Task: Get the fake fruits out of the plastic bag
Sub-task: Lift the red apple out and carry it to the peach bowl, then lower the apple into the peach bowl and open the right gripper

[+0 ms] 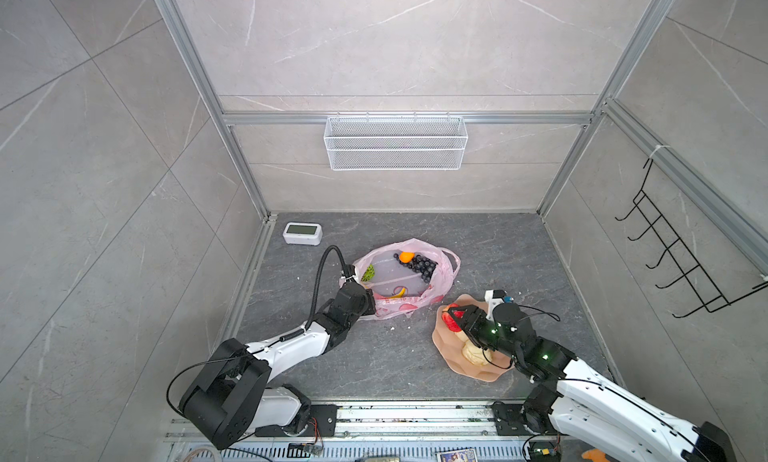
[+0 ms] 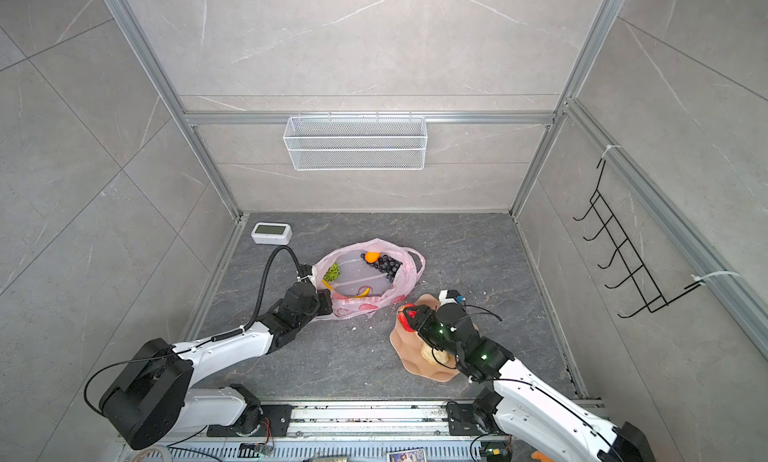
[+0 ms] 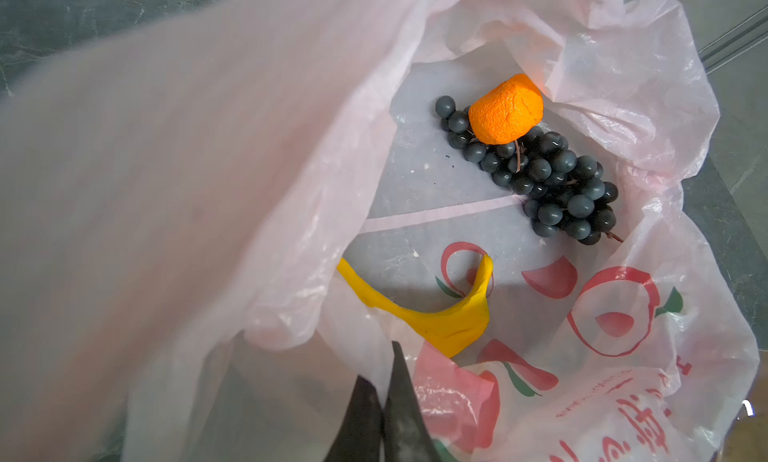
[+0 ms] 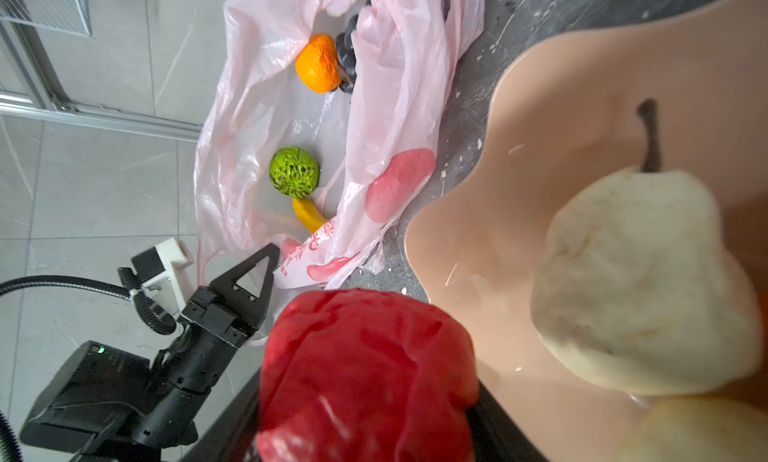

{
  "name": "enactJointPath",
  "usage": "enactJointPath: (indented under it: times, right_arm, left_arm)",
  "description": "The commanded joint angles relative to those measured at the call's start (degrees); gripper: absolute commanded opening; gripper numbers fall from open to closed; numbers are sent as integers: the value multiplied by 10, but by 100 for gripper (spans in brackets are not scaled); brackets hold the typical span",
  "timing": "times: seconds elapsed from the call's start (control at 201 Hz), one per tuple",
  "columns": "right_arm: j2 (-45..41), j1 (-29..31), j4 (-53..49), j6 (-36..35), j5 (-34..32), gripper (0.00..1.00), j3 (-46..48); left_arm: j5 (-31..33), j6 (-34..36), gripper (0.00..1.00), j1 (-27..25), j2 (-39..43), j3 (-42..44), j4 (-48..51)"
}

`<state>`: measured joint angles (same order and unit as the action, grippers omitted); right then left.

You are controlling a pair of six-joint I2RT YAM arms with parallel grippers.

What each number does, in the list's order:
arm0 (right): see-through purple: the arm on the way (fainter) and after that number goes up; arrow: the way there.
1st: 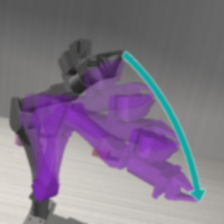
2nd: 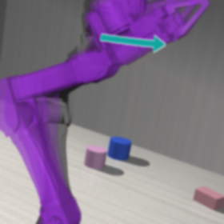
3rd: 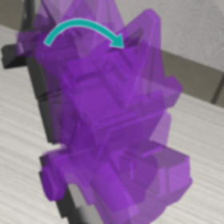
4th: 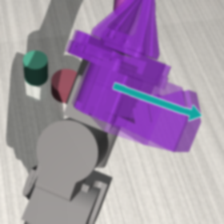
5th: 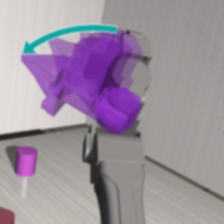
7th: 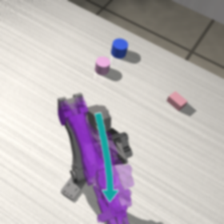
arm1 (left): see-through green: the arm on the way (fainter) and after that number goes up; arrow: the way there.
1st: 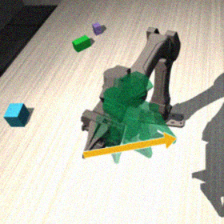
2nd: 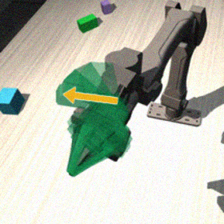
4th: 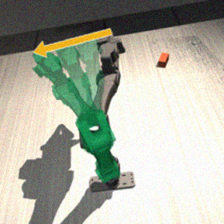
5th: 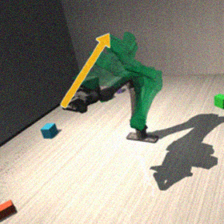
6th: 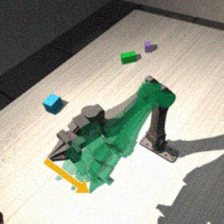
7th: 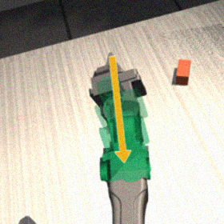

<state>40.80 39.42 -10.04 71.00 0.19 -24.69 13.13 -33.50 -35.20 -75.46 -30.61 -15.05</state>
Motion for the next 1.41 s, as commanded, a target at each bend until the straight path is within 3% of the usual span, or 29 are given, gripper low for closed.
enactJointPath:
  times: [0.0, 0.264, 0.488, 0.742, 1.404]
  right_arm:
    - [-76, 2, -122, 15, -53, 54, 6]
    - [-275, 2, -348, 59, -136, 51, 2]
    - [-294, 2, -414, 82, -147, 51, 1]
    - [-296, 2, -416, 99, -154, 51, 25]
    - [-293, 2, -266, 107, -98, 54, 114]
  left_arm:
    - [-2, -3, 5, 3, -7, -16, -15]
    - [-6, -5, 5, 3, -11, -16, -17]
    - [-6, -5, 5, 3, -16, -18, -18]
    - [-3, -3, 5, 2, -14, -17, -17]
    - [-4, -3, 5, 2, -24, -20, -18]
